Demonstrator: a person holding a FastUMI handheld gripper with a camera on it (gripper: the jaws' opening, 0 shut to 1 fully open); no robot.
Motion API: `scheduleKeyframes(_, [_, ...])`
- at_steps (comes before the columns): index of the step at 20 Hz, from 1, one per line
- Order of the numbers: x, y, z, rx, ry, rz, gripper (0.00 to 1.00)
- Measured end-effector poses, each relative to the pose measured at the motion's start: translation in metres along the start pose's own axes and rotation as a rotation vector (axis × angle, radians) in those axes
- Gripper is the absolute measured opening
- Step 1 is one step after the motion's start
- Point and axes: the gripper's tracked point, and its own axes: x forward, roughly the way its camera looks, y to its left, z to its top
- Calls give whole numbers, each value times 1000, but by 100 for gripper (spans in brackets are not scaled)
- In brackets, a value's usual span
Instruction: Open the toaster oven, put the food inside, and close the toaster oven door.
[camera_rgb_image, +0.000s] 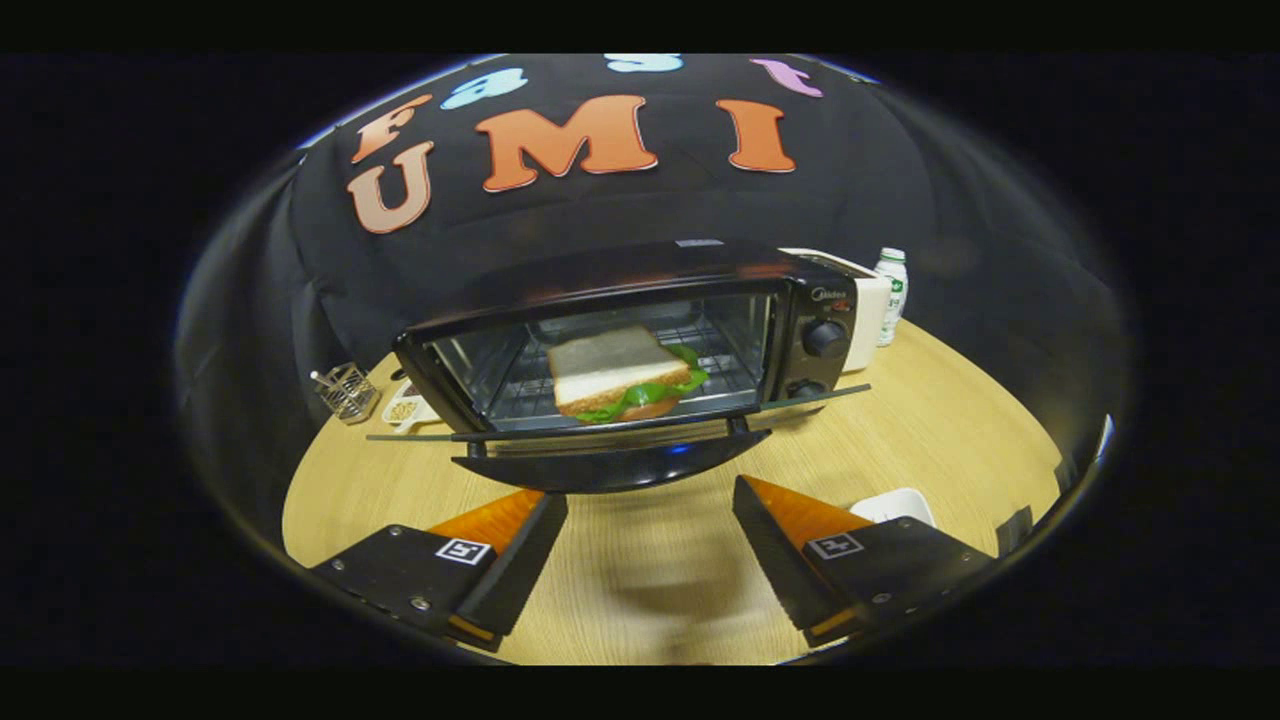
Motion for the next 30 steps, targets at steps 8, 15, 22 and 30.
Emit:
scheduleKeyframes(8, [21,12,48,-8,-61,7,99])
scheduleKeyframes(15, [31,6,90,-31,-84,-19,99])
scheduleKeyframes(22, [8,11,99,-21,-80,8,99])
scheduleKeyframes(30, [-60,-1,184,-58,-203,-30,99])
